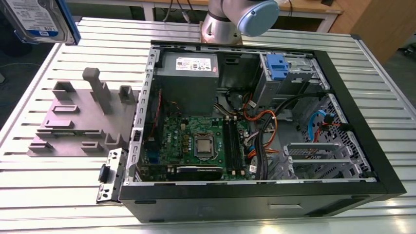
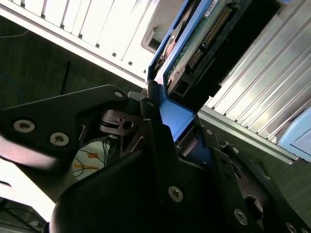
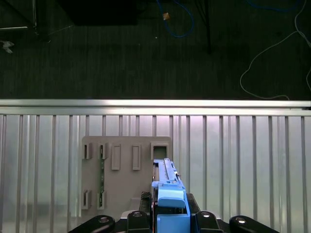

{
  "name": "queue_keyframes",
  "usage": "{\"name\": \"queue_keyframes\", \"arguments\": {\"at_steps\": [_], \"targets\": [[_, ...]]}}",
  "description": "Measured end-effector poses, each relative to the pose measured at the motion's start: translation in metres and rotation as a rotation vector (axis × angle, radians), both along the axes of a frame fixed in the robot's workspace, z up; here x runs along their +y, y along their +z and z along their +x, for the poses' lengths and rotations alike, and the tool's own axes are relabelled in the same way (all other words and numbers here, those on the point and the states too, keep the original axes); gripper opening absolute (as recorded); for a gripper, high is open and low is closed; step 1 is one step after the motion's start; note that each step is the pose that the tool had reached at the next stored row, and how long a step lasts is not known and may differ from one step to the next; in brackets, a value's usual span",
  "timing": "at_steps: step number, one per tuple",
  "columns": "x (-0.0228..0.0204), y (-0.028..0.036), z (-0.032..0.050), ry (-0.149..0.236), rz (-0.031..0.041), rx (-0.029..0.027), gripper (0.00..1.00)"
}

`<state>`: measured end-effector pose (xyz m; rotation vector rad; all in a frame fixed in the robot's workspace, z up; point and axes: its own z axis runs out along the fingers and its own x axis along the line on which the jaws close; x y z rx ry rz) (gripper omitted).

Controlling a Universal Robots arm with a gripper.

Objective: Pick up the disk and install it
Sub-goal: 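Pick up the disk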

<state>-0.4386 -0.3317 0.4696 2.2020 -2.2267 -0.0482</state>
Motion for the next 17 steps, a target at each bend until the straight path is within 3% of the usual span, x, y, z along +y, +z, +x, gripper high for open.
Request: {"name": "queue_keyframes", "arguments": {"at_steps": [17], "targets": [[0.0,0.0031,0.0,0.0,0.0,0.0,0.36]]}}
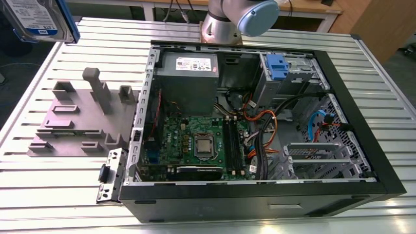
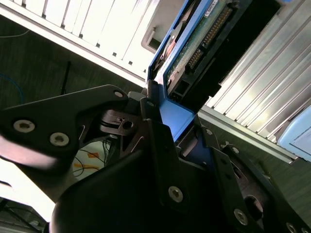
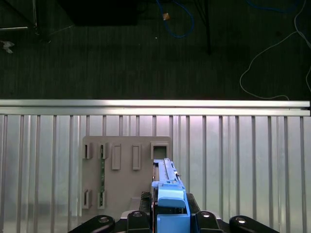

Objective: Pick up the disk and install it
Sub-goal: 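Pick up the disk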

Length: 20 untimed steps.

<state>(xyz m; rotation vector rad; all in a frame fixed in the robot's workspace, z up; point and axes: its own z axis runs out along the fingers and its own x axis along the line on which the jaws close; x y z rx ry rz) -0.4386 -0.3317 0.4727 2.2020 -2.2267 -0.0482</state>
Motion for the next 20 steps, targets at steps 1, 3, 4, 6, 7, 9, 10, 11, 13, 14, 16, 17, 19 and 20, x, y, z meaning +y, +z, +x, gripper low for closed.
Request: {"name": "queue_keyframes", "arguments": {"at_steps": [1,3,4,6,7,9,10,11,13,14,16,17,19,20], "targets": [[0.0,0.0,0.0,0.0,0.0,0.0,0.36],[0.0,0.0001,0.0001,0.0,0.0,0.0001,0.36],[0.0001,0.0003,0.0005,0.0,-0.0001,0.0003,0.36],[0.0,0.0001,0.0023,0.0,-0.0001,0.0001,0.36],[0.0,0.0001,0.0035,0.0,-0.0001,0.0001,0.36],[0.0,0.0001,0.0072,0.0,0.0,0.0001,0.36],[0.0,0.0,0.0088,0.0,0.0,0.0,0.36],[-0.0001,0.0001,0.0098,0.0,0.0,0.0,0.36],[-0.001,0.0001,0.0105,0.0,0.0,0.0002,0.36],[-0.0021,0.0001,0.0107,0.0,0.0,0.0002,0.36],[-0.0061,0.0,0.0108,0.0,-0.0007,0.0001,0.36],[-0.0079,0.0,0.0108,0.0,-0.0016,0.0,0.36],[-0.0128,0.0,0.0108,0.0,-0.0029,0.0,0.36],[-0.0153,0.0,0.0108,0.0,-0.0035,0.0,0.36]]}}
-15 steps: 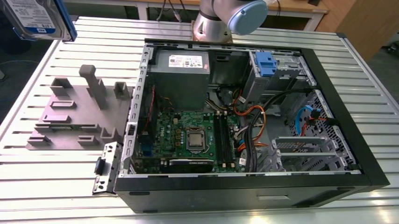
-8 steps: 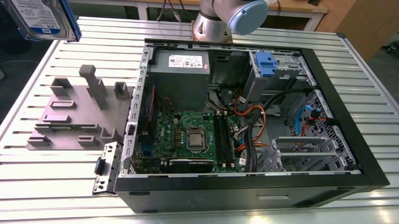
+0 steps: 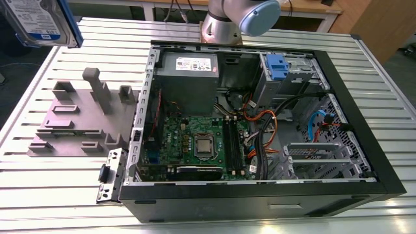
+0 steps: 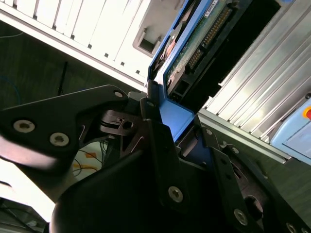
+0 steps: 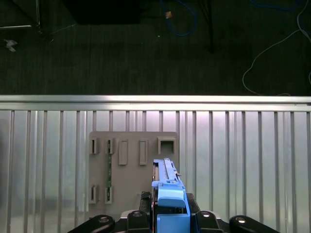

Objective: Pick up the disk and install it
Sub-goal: 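Pick up the disk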

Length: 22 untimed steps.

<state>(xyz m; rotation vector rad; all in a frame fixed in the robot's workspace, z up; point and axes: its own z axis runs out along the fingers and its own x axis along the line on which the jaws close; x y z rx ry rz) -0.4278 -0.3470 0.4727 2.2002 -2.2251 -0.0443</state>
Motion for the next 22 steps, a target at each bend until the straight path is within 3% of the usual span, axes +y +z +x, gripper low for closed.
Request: {"name": "queue_keyframes", "arguments": {"at_steps": [2,5,11,17,22], "targets": [[-0.0047,0.0,0.0,0.0,-0.0017,0.0,0.36],[-0.0064,0.001,0.0,0.0,-0.0032,0.0002,0.36],[-0.0065,0.0158,0.0,0.0,-0.0032,0.0001,0.36],[-0.007,0.0161,0.0009,0.0,-0.0032,0.0,0.36],[-0.007,0.016,0.0069,0.0,-0.0032,0.0,0.36]]}}
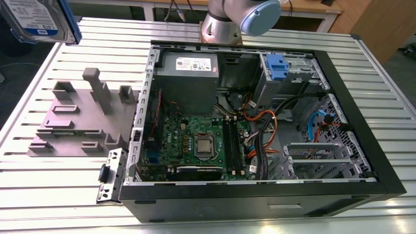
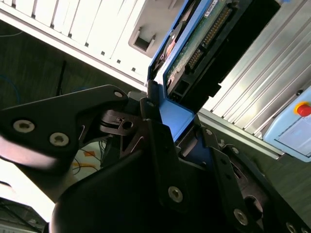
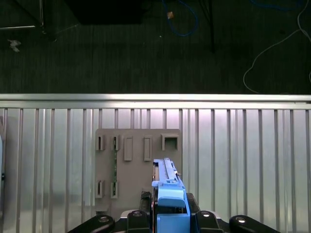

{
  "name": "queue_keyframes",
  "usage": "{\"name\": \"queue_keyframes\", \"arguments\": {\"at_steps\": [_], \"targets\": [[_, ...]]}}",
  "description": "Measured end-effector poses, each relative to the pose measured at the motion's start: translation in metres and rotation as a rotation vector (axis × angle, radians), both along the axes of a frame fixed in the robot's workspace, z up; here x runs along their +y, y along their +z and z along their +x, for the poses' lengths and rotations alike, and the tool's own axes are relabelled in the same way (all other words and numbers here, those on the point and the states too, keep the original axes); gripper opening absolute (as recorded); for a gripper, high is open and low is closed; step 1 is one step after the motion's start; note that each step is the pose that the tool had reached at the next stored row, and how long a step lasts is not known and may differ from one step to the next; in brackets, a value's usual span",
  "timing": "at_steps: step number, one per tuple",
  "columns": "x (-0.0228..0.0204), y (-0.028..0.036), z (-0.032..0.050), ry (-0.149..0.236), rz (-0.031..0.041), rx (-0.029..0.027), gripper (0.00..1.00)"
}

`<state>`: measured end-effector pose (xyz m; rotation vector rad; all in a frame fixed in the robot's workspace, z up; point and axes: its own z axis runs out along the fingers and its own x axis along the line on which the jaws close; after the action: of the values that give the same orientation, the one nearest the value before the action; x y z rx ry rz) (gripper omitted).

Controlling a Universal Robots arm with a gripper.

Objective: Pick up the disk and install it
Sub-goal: 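Pick up the disk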

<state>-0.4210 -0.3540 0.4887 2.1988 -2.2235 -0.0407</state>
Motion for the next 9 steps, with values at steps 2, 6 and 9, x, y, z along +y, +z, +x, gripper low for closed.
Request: {"name": "queue_keyframes", "arguments": {"at_steps": [2,6,9], "targets": [[0.0,0.0,0.0033,0.0,-0.0001,0.0001,0.36],[0.0,0.0,0.011,0.0,0.0,0.0,0.36],[0.0,0.0,0.0148,0.0,0.0,0.0,0.36]]}}
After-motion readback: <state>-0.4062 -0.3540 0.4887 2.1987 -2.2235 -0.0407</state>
